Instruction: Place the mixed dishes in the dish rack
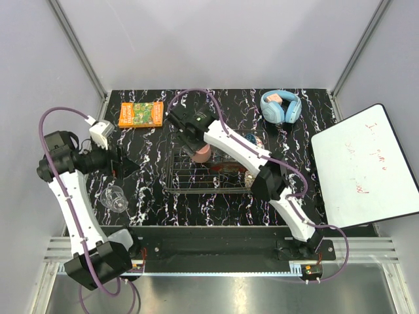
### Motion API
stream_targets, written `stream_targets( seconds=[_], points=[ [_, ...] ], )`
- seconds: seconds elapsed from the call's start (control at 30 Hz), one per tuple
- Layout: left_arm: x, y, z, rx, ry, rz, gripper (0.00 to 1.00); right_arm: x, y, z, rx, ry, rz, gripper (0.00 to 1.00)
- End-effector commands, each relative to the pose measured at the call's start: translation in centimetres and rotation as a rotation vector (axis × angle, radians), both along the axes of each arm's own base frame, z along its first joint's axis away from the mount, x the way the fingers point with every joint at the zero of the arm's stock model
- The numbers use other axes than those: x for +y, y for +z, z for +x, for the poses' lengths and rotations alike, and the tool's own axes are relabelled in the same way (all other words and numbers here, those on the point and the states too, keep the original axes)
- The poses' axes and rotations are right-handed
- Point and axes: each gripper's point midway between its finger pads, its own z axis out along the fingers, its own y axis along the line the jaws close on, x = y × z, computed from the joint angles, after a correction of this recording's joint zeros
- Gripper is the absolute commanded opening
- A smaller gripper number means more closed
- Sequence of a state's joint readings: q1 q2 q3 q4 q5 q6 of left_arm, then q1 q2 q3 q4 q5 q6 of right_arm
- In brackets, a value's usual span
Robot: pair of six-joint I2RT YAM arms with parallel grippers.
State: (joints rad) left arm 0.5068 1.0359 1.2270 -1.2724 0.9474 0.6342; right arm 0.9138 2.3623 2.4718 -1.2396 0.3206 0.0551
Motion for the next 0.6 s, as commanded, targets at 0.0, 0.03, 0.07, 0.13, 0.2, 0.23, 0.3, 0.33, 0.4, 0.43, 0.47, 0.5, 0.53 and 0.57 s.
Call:
stream_targets(
  seconds=[0.0,0.03,0.07,0.13,0.2,0.23,0.3,0.33,0.4,0.43,0.47,0.5,0.53,0.57],
  points=[
    [0.3,-1.6,-0.1,0.041,0.002,-0.013,0.99,0.9,4.3,1.1,-0.135,0.025,0.031,0.00],
    [0.2,-1.7,-0.1,0.044,0.000,-0.017,0.99,1.1,3.6,1.2,-0.130,0.028,0.021,0.00],
    [0.3,-1.9,-0.1,0.046,-0.002,-0.017,0.99,1.3,3.3,1.2,-0.130,0.029,0.017,0.00],
    [0.4,-2.1,-0.1,0.051,-0.002,-0.012,0.99,1.7,2.3,1.4,-0.123,0.055,0.002,0.00],
    [0.4,-2.3,-0.2,0.049,-0.003,-0.002,0.99,2.2,1.9,1.7,-0.125,0.070,0.009,0.00],
    [0.5,-2.4,-0.3,0.051,0.000,0.000,0.99,2.5,1.1,1.8,-0.115,0.078,0.003,0.00],
    [0.5,-2.4,-0.4,0.043,-0.003,0.012,0.99,3.0,0.7,2.2,-0.123,0.088,0.005,0.00],
    [0.5,-2.4,-0.4,0.039,-0.001,0.016,0.99,3.1,0.1,2.4,-0.121,0.091,-0.003,0.00],
    [0.5,-2.4,-0.5,0.032,-0.008,0.021,0.99,3.5,-0.3,2.5,-0.120,0.103,-0.004,0.00],
    [0.5,-2.4,-0.5,0.029,-0.008,0.021,0.99,3.6,-0.8,2.6,-0.114,0.105,-0.007,0.00],
    [0.4,-2.3,-0.5,0.025,-0.012,0.019,0.99,3.7,-0.9,2.6,-0.114,0.109,-0.005,0.00],
    [0.4,-2.3,-0.5,0.026,-0.011,0.018,0.99,3.9,-1.0,2.7,-0.116,0.118,-0.003,0.00],
    [0.4,-2.2,-0.4,0.021,-0.013,0.016,0.99,3.9,-1.2,2.8,-0.119,0.118,-0.009,0.00],
    [0.4,-2.2,-0.4,0.026,-0.013,0.010,0.99,4.0,-1.2,2.9,-0.123,0.118,-0.009,0.00]
  ],
)
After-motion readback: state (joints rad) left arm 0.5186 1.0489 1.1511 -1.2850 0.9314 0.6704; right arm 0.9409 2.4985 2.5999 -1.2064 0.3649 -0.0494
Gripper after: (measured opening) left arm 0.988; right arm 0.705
